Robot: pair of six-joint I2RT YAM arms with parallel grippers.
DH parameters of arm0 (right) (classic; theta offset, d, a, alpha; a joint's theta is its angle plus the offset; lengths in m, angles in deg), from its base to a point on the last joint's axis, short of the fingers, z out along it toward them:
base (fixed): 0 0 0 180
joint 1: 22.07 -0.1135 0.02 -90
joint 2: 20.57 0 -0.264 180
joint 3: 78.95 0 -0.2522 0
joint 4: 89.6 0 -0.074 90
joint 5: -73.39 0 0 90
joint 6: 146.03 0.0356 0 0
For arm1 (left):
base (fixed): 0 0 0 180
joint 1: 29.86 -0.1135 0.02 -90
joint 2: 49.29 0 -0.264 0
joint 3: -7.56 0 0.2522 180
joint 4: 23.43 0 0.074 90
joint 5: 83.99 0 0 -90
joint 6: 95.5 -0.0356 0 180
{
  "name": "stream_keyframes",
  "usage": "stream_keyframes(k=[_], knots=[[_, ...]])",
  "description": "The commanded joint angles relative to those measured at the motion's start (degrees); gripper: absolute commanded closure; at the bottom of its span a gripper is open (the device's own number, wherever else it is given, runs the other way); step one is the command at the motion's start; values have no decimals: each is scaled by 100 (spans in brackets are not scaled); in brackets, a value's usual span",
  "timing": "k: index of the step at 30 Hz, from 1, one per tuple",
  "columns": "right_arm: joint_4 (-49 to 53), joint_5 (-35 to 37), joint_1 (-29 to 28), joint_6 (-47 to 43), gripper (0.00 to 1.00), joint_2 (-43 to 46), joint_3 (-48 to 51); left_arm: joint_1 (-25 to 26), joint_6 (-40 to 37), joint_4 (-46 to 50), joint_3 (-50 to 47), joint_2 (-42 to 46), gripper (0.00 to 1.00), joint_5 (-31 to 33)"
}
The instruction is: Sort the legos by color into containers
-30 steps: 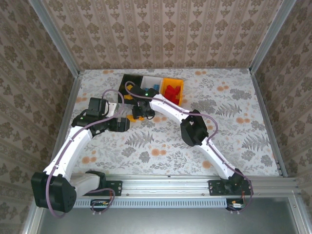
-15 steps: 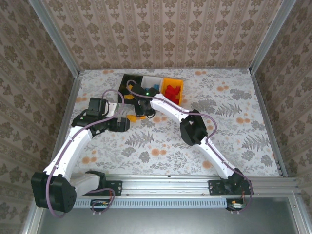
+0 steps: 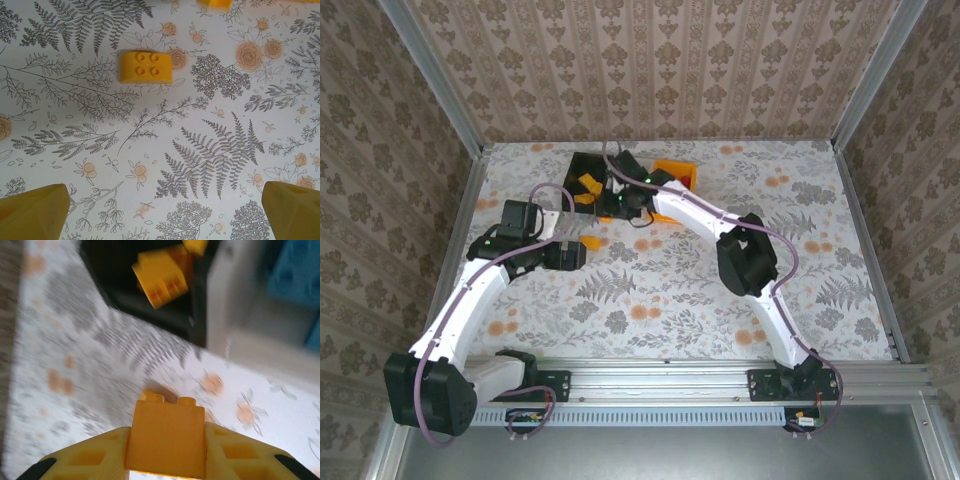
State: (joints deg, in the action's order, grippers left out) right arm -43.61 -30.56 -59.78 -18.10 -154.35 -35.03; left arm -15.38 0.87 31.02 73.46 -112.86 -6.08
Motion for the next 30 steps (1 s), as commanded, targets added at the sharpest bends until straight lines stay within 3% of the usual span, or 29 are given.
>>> stream_keyframes(k=[1,10,13,20,26,30], knots=[[-740,-586,136,337,64,-39,-422,-42,-120,83,-9,82,0,56],[-665,-460,360,496,60,-1714,-3035,-40,-116,88,-33,16,0,144],[-942,-401,411,689,58,-2121,-3472,-42,-117,96,-36,-48,0,144],[-1604,-322,574,795,35,-2315,-3482,-44,-121,80,-35,-137,0,185],[-1288,-811,616,588,35,-1842,-3209,-92,-204,-25,-75,-101,0,350],[-1423,-948,613,145,35,-560,-1484,-30,-361,-158,-30,-2,0,293]])
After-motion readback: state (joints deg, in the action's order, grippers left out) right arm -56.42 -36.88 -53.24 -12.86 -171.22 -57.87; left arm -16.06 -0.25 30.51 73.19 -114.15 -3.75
